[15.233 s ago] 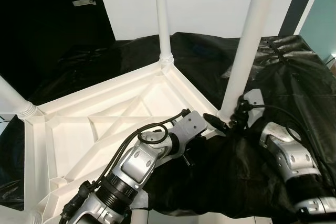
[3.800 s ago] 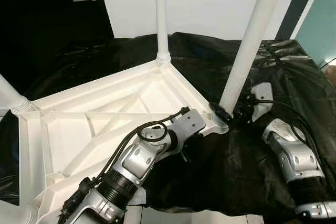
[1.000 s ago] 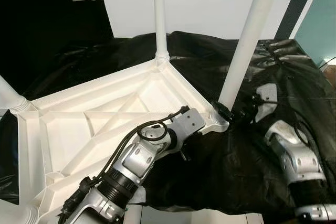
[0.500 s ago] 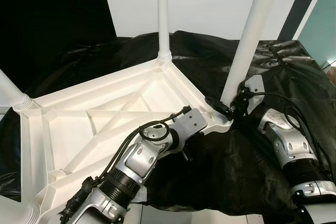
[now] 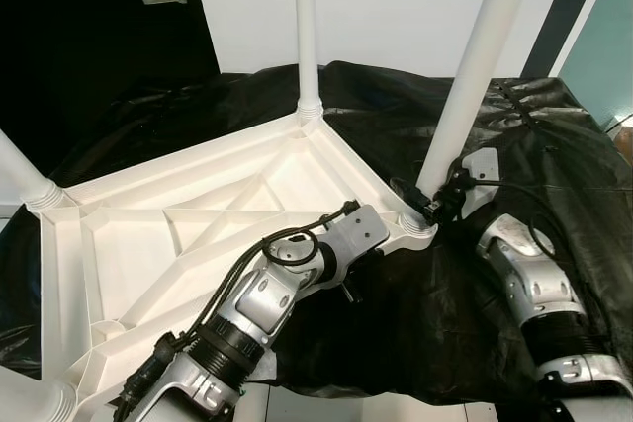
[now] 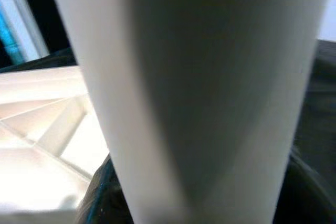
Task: Building children table
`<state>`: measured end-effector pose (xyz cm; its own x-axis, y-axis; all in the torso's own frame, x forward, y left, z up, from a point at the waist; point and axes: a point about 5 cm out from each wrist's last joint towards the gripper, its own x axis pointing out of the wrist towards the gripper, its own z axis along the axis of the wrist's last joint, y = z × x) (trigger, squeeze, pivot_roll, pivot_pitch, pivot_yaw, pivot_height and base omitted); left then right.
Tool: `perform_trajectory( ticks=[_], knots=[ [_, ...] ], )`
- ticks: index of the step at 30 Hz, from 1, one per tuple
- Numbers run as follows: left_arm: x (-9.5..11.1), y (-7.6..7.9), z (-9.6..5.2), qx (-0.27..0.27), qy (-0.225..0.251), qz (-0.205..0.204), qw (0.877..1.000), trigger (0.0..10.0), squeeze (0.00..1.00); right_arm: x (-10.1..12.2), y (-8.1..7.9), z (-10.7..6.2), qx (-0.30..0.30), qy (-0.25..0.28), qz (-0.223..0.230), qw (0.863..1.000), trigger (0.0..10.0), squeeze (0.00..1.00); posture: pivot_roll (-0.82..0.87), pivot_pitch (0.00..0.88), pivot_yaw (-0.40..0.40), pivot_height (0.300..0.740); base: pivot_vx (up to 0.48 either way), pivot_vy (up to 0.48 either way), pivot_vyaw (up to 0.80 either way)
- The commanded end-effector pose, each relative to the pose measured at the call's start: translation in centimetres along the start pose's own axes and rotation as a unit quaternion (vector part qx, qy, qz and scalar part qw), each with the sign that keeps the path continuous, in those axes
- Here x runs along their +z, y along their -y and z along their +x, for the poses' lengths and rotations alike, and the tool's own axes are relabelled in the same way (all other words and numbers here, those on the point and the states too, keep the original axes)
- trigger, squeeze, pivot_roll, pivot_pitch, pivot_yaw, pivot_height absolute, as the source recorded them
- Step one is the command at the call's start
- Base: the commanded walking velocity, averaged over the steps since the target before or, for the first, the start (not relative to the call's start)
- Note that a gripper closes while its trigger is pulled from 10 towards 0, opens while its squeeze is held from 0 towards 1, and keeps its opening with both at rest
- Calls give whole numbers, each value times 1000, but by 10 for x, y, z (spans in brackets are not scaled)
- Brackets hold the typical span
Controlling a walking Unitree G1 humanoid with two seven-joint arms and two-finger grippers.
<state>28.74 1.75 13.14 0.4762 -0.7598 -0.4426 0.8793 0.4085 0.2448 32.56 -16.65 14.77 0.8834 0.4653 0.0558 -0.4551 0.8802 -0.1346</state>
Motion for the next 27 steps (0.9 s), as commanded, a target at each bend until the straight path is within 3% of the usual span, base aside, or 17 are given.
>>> perform_trajectory(
  ticks=[1,2,3,4,6,7,10,13,14,17,27],
  knots=[
    [0,-3,-1,10,-2,7,1000,10000,0,-21,-2,-6,-11,-53,8,998,10000,0,-63,0,13,740,0,0,0],
    [0,-2,-1,9,-2,7,1000,10000,0,-24,-3,-7,-56,-60,12,997,10000,0,-63,0,13,740,0,0,0],
    [0,-2,-1,9,-2,7,1000,10000,0,-24,-3,-7,-56,-60,12,997,10000,0,-63,0,13,740,0,0,0],
    [-1,-2,-1,9,-3,7,1000,10000,0,-27,-6,-9,-106,-67,14,992,10000,0,-62,0,14,740,0,0,0],
    [-1,-2,-1,9,-3,7,1000,10000,0,-27,-6,-9,-106,-67,14,992,10000,0,-62,0,14,740,0,0,0],
    [-1,-3,-2,8,-4,8,1000,10000,0,-30,-10,-11,-156,-72,17,985,10000,0,-68,0,18,740,0,0,0],
    [-2,-3,-2,7,-5,10,1000,10000,0,-35,-16,-12,-200,-82,37,976,10000,0,-69,0,21,740,0,0,0],
    [-1,-2,-2,4,-5,12,1000,10000,0,-38,-29,-13,-257,-87,59,961,10000,0,-73,0,22,740,0,0,0],
    [-1,-2,-1,2,-4,13,1000,10000,0,-37,-42,-12,-281,-83,83,952,10000,0,-81,0,27,740,0,0,0],
    [0,-1,-1,1,-4,13,1000,10000,0,-35,-48,-10,-276,-76,93,954,10000,0,-82,0,28,740,0,0,0],
    [1,0,-1,-6,-4,17,1000,10000,0,-27,-46,-14,-286,-64,77,953,10000,0,-80,0,30,740,0,0,0]
  ],
)
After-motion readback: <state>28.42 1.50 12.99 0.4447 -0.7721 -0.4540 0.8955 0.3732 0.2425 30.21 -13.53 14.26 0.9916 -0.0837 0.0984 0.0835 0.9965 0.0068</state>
